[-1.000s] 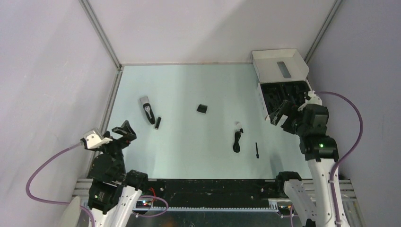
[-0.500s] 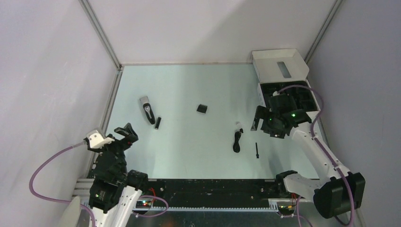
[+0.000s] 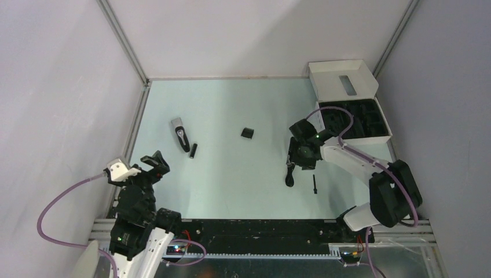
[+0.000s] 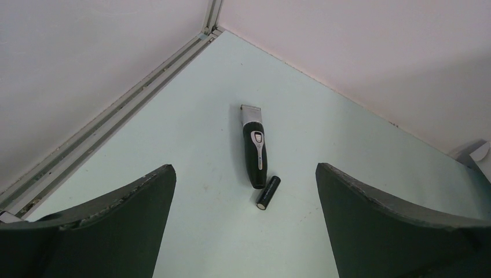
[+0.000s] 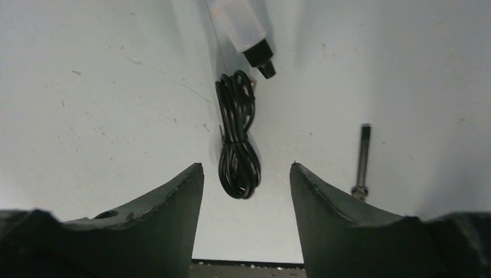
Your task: Sort the hair-cutting tools
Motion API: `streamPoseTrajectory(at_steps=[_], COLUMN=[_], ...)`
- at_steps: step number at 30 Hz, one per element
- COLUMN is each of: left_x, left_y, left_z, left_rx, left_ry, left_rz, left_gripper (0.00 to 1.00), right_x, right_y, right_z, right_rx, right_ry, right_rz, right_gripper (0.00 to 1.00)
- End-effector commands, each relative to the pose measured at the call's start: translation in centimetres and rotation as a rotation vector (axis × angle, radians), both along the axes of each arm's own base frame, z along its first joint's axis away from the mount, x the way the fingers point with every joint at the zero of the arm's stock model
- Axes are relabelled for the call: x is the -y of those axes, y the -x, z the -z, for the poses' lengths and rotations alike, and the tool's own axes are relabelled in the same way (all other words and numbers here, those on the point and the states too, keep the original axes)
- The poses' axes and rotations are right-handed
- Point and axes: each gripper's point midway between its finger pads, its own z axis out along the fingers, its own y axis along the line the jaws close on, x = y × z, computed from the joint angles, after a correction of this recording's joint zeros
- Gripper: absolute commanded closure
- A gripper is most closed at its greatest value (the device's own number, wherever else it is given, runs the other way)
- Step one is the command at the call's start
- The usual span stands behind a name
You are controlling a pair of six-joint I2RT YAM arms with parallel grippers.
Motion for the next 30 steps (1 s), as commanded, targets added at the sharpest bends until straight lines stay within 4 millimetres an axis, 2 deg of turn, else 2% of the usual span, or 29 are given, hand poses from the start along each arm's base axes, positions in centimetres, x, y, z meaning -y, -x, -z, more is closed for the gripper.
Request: streamPoseTrajectory(at_steps=[1, 7, 13, 15, 18, 23, 27, 30], left_x=[0.0, -0.1, -0.1, -0.1, -0.1, -0.2, -0.1, -0.2], left_y=[-0.2, -0.2, -0.1, -0.1, -0.1, -0.1, -0.2, -0.2], left_z=[-0.3, -0.3, -0.4, -0.3, -0.3, -0.2, -0.2, -0.1], left_rx=[0.023, 0.025, 0.03, 0.028, 0.026, 0.021, 0.016, 0.012], left_ry=[0.014, 0.015, 0.02, 0.02, 0.019, 0.015, 0.013, 0.011], left_rz=[-0.008, -0.01, -0.009, -0.01, -0.012, -0.016, -0.015, -0.017], left_gripper=[0.02, 0.02, 0.02, 0.02, 0.02, 0.02, 0.02, 0.02], right_x=[-1.9, -3.1, -3.8, -4.0, -4.5, -5.7, -6.0, -4.4], right_y=[-1.5, -1.7, -1.6, -1.4, -1.3, -1.8, -3.7, -5.9], right_z=[1.3, 3.7, 5.2, 5.5, 5.0, 1.7, -2.8, -5.8], right_rx=[0.026, -0.02, -0.031, -0.038, -0.033, 0.022, 0.129, 0.202], right_ry=[-0.008, 0.028, 0.074, 0.084, 0.083, 0.026, -0.017, -0.058], right_rz=[0.041, 0.027, 0.003, -0.008, -0.025, -0.048, -0.044, 0.023], right_gripper=[0.43, 0.53, 0.61, 0.67, 0.81, 0.96, 0.97, 0.97])
